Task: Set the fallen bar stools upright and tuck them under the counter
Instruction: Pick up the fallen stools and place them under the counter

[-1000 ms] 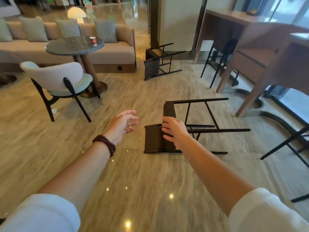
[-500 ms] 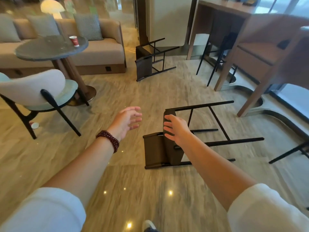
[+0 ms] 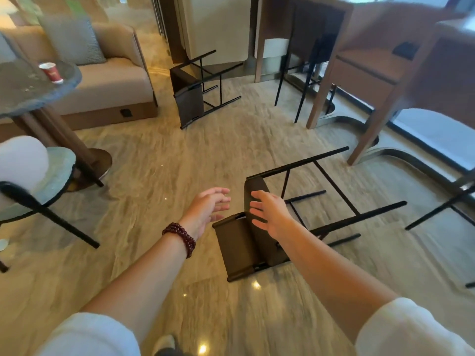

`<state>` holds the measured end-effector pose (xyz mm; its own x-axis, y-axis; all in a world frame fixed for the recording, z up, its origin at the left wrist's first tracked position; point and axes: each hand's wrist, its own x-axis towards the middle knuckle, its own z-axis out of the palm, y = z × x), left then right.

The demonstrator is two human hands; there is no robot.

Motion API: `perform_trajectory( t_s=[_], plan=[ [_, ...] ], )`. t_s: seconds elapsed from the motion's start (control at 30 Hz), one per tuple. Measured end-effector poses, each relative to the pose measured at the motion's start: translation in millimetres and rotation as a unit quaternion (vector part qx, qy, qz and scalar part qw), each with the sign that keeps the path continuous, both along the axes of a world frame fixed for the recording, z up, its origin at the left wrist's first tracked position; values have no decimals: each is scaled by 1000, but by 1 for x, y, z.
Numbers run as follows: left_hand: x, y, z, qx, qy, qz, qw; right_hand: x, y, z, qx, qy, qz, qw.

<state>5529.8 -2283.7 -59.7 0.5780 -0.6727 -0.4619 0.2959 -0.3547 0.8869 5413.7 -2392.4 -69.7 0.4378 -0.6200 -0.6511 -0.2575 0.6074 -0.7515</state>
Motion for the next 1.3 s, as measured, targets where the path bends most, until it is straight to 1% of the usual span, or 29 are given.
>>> perform_trajectory(
  t_s=[0.23, 0.4, 0.53, 0.8, 1.0, 1.17, 1.3],
  plan=[
    [92, -14, -22, 33, 27, -110, 993, 73, 11, -27, 36, 9, -134, 990],
    [150, -27, -32, 50, 26, -159, 986, 116, 13, -36, 61, 14, -208, 976],
    [182, -53, -47, 54, 35, -182, 981, 133, -2, -49, 73, 22, -258, 963],
    [215, -112, -87, 65, 53, -227, 970, 172, -50, -86, 69, 23, -289, 955],
    [246, -144, -116, 75, 73, -248, 963, 201, -69, -109, 76, 45, -336, 938],
    [278, -164, -155, 91, 85, -303, 945, 235, -69, -149, 72, 60, -384, 918],
    [296, -171, -206, 98, 97, -333, 933, 256, -59, -203, 80, 69, -419, 902]
  ],
)
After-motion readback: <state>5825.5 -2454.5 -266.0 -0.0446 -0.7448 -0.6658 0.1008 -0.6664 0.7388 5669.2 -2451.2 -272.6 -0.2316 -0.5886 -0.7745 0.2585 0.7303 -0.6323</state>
